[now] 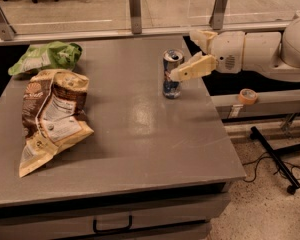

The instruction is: Move redbull can near brown chip bag

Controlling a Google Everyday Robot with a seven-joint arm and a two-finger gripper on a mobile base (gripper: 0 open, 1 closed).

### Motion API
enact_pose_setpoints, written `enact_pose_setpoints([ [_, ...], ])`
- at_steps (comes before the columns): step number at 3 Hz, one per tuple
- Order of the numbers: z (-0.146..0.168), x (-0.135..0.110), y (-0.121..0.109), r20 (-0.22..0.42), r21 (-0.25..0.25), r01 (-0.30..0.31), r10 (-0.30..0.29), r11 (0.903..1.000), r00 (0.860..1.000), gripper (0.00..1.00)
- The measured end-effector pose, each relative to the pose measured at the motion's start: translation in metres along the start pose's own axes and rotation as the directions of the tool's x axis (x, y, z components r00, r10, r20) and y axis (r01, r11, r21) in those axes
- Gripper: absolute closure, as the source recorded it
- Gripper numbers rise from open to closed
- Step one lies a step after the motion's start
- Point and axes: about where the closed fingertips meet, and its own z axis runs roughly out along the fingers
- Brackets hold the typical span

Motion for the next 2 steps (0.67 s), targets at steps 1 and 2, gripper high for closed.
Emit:
enact_pose_setpoints([
  [1, 0.024, 0.016, 0.002, -0.016, -0.029, -0.005, 0.005, 0.9996, 1.000, 0.00],
  [2, 0.036, 0.028, 0.007, -0.033, -0.053, -0.008, 0.006, 0.9986, 0.999, 0.18],
])
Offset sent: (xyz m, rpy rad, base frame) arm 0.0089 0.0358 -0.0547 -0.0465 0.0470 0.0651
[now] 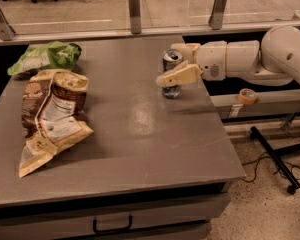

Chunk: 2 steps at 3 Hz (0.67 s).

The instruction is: Move redbull can near brown chip bag

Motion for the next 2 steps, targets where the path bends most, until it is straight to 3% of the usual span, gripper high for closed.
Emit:
enact_pose_setpoints([
  [1, 0.008, 0.007, 0.004, -0.017, -0.018, 0.003, -0.003, 0.9998, 1.000, 0.41],
  [2, 0.010, -0.012, 0.009, -0.006, -0.050, 0.065, -0.065, 0.9966, 0.998, 0.66],
])
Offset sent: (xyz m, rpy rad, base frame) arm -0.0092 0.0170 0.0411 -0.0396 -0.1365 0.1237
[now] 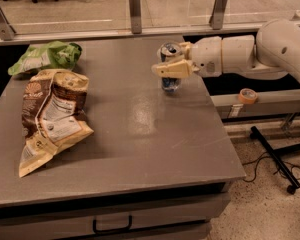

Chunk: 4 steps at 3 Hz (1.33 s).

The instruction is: Move redbull can near brown chip bag

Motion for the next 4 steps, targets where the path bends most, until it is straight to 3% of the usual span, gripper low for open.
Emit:
enact_pose_setpoints([
  [1, -0.002, -0.060, 0.016, 0.055, -0.048, 0.148, -0.145, 0.9879, 0.988, 0.88],
  [2, 0.007, -0.132, 0.046, 0.128, -0.137, 0.310, -0.294, 0.9408, 0.947, 1.00],
  [3, 0.007, -0.132, 0.046, 0.128, -0.137, 0.310, -0.294, 0.9408, 0.947, 1.00],
  [4, 0.030, -0.120, 0.057, 0.156, -0.142, 0.276, -0.254, 0.9505, 0.955, 1.00],
])
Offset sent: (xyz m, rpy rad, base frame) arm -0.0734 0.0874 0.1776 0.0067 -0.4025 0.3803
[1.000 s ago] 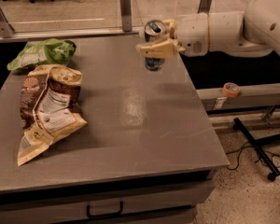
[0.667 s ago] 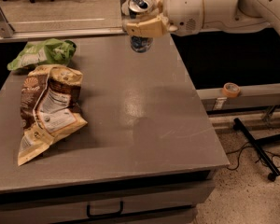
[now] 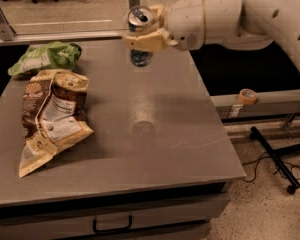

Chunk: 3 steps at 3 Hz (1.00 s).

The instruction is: Move redbull can near brown chip bag

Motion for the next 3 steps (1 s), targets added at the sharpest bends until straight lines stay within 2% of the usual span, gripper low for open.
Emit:
enact_pose_setpoints([
  [1, 0.043, 0.035, 0.024, 0.058, 0.009, -0.069, 0.068, 0.9976, 0.996, 1.00],
  [2, 0.078, 0.064, 0.043, 0.058, -0.011, -0.122, 0.123, 0.9924, 0.991, 1.00],
  [3, 0.097, 0.083, 0.054, 0.018, -0.037, -0.165, 0.166, 0.9856, 0.986, 0.83],
])
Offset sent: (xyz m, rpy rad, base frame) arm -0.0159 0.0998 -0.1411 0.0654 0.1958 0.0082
